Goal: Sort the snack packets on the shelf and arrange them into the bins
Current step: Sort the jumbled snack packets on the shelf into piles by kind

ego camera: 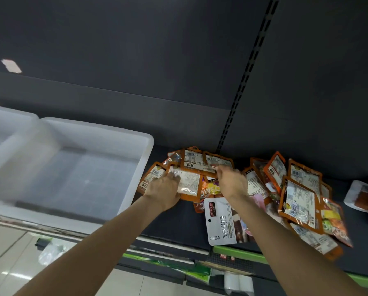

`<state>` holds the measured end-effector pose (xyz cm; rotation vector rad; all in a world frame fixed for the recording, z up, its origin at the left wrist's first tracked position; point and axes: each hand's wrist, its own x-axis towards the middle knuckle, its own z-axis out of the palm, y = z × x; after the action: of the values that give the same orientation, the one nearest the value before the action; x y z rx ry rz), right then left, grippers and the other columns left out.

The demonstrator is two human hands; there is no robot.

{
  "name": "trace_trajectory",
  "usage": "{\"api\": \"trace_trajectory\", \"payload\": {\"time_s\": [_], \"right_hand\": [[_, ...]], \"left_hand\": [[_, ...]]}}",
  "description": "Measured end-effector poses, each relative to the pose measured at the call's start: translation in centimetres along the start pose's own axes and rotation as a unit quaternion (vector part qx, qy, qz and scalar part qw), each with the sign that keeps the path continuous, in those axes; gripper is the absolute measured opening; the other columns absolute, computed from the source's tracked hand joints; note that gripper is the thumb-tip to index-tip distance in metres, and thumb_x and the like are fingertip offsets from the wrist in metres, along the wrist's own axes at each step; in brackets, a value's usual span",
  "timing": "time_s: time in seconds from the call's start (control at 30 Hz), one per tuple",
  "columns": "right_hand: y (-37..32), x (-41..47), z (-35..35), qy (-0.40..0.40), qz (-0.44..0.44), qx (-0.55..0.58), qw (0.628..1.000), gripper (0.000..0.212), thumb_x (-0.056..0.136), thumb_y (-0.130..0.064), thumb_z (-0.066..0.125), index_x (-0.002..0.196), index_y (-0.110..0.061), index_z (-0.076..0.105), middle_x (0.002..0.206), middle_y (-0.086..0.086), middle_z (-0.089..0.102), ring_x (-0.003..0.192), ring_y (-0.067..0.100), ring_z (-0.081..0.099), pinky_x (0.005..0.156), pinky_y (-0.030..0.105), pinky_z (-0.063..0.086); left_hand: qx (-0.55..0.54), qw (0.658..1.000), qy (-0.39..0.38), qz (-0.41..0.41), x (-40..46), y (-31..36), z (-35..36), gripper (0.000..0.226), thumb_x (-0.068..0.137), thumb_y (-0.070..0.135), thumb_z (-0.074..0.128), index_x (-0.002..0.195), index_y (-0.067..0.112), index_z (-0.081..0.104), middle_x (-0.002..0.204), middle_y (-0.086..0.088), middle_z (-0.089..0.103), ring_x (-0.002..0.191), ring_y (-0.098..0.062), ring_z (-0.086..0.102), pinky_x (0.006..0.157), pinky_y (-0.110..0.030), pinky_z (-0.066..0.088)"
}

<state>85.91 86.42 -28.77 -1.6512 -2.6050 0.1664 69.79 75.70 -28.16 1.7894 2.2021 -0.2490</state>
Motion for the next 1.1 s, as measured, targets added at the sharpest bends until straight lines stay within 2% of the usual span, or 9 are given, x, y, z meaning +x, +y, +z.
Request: {"api": "trace_trajectory", "payload": {"time_s": [0.13, 0.23, 0.33, 0.47, 0.63, 0.73, 0.83, 0.93, 1.1], "right_hand": [[-0.8, -0.3, -0.9, 0.026, -0.055, 0.137, 0.989, 0.034, 0.102, -0.031, 0.035, 0.118, -0.016, 0.061, 0.097, 0.005, 0.069, 0.083, 0.019, 0.066, 0.069, 0.028, 0.051], [-1.9, -1.7, -0.4, -0.103, -0.161, 0.297, 0.935, 0.034, 0.095, -0.036, 0.049, 0.125, -0.023, 0.060, 0.118, -0.009, 0.063, 0.094, 0.008, 0.063, 0.080, 0.023, 0.052], [-1.3, -1.8, 1.1, -0.055, -0.114, 0.315, 0.940, 0.039, 0.094, -0.037, 0.052, 0.131, -0.024, 0.054, 0.126, -0.003, 0.060, 0.099, 0.012, 0.064, 0.088, 0.035, 0.054], [0.1, -0.2, 1.4, -0.091, -0.033, 0.053, 0.994, 0.065, 0.094, -0.047, 0.047, 0.148, -0.023, 0.021, 0.153, 0.009, 0.026, 0.141, 0.028, 0.025, 0.114, 0.044, 0.024], [-2.0, -1.2, 1.6, -0.097, -0.124, 0.045, 0.987, 0.053, 0.098, -0.042, 0.038, 0.147, -0.028, 0.024, 0.148, -0.001, 0.040, 0.142, 0.017, 0.026, 0.118, 0.038, -0.001], [-2.3, -2.4, 0.6, -0.126, -0.127, 0.134, 0.975, 0.047, 0.100, -0.028, 0.041, 0.146, -0.029, 0.031, 0.149, -0.003, 0.039, 0.140, 0.018, 0.029, 0.115, 0.039, 0.021], [-0.6, -1.8, 0.1, -0.111, -0.121, 0.039, 0.986, 0.054, 0.099, -0.038, 0.038, 0.149, -0.027, 0.020, 0.154, -0.002, 0.029, 0.142, 0.017, 0.025, 0.118, 0.040, 0.007], [1.4, -1.6, 0.5, -0.158, -0.121, -0.090, 0.976, 0.064, 0.097, -0.055, 0.024, 0.151, -0.028, 0.002, 0.157, -0.001, 0.018, 0.146, 0.015, 0.012, 0.116, 0.046, -0.009], [2.2, -2.6, -0.1, -0.137, -0.123, -0.123, 0.975, 0.060, 0.097, -0.052, 0.032, 0.149, -0.024, 0.019, 0.152, -0.001, 0.030, 0.144, 0.015, 0.019, 0.116, 0.048, -0.007]], "left_hand": [[-0.023, 0.993, 0.118, -0.010, -1.1, -0.1, -0.9, 0.030, 0.098, 0.034, 0.039, 0.117, 0.018, 0.054, 0.107, -0.003, 0.062, 0.096, -0.020, 0.061, 0.077, -0.030, 0.049], [-0.137, 0.954, 0.263, -0.030, -0.4, -0.4, -1.1, 0.033, 0.098, 0.025, 0.040, 0.128, 0.016, 0.049, 0.117, -0.005, 0.059, 0.108, -0.021, 0.053, 0.085, -0.032, 0.046], [-0.178, 0.968, 0.177, 0.015, 1.0, -0.1, -0.4, 0.049, 0.100, 0.030, 0.037, 0.147, 0.020, 0.027, 0.149, -0.004, 0.034, 0.137, -0.021, 0.031, 0.111, -0.035, 0.031], [-0.112, 0.993, 0.015, 0.029, 1.9, -0.1, 0.7, 0.063, 0.097, 0.055, 0.028, 0.151, 0.028, 0.009, 0.160, 0.001, 0.007, 0.147, -0.018, 0.003, 0.117, -0.041, 0.012], [-0.045, 0.992, 0.084, -0.082, 0.7, -0.5, 0.9, 0.057, 0.098, 0.054, 0.025, 0.138, 0.017, 0.040, 0.143, -0.008, 0.042, 0.134, -0.027, 0.036, 0.110, -0.042, 0.031], [-0.094, 0.990, 0.103, -0.003, 1.2, -0.5, 0.7, 0.056, 0.098, 0.045, 0.035, 0.148, 0.023, 0.023, 0.156, -0.003, 0.022, 0.144, -0.024, 0.016, 0.116, -0.040, 0.018], [-0.060, 0.995, 0.027, 0.068, 3.0, -0.2, 0.4, 0.071, 0.094, 0.057, 0.037, 0.151, 0.033, 0.002, 0.160, 0.005, -0.003, 0.147, -0.019, -0.004, 0.118, -0.043, 0.004], [-0.031, 0.999, 0.006, 0.004, 3.7, -0.6, 1.0, 0.084, 0.087, 0.071, 0.035, 0.151, 0.033, -0.003, 0.160, 0.003, -0.007, 0.147, -0.023, -0.004, 0.118, -0.046, 0.003], [-0.073, 0.995, 0.025, -0.061, 3.6, -1.3, 0.8, 0.083, 0.088, 0.068, 0.038, 0.152, 0.026, 0.004, 0.160, -0.002, -0.004, 0.147, -0.025, -0.005, 0.118, -0.045, 0.005]]}}
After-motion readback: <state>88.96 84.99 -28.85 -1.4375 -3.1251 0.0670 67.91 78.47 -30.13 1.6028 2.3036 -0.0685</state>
